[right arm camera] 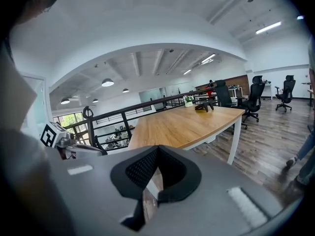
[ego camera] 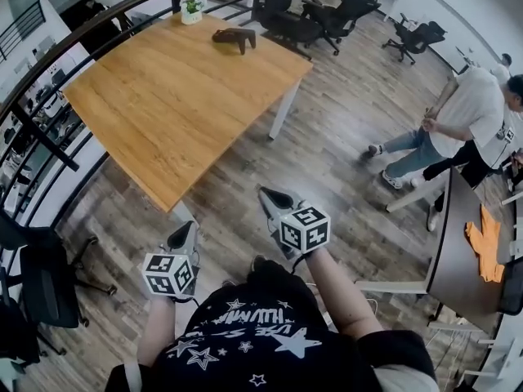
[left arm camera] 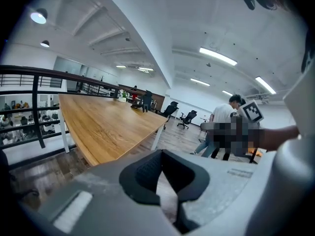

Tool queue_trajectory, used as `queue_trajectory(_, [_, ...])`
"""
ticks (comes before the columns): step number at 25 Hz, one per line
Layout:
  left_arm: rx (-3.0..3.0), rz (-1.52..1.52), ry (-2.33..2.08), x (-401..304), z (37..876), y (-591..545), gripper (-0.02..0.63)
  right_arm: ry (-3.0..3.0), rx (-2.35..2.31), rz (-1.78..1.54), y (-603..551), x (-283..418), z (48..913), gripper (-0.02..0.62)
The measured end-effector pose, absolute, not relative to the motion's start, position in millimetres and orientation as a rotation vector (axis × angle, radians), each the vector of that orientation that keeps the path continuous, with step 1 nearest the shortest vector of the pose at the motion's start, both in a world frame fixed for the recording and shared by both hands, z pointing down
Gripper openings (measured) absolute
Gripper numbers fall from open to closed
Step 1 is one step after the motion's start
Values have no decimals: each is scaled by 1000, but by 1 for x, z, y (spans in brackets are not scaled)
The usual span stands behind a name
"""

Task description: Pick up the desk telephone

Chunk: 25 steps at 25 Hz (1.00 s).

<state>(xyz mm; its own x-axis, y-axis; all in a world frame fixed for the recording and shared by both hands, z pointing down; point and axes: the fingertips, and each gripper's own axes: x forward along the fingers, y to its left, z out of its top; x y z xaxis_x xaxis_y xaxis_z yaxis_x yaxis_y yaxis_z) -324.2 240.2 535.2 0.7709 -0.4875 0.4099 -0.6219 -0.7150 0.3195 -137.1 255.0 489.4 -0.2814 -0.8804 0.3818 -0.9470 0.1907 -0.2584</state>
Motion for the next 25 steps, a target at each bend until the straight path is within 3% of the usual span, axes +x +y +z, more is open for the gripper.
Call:
queue_trajectory(11, [2463,456,-903,-303,553,196,2,-2325,1828,748,201,-101,507,-2])
queue_trajectory(25, [2423,459,-1047,-193,533,113,2,-2443,1721,807,101,16,501,-2])
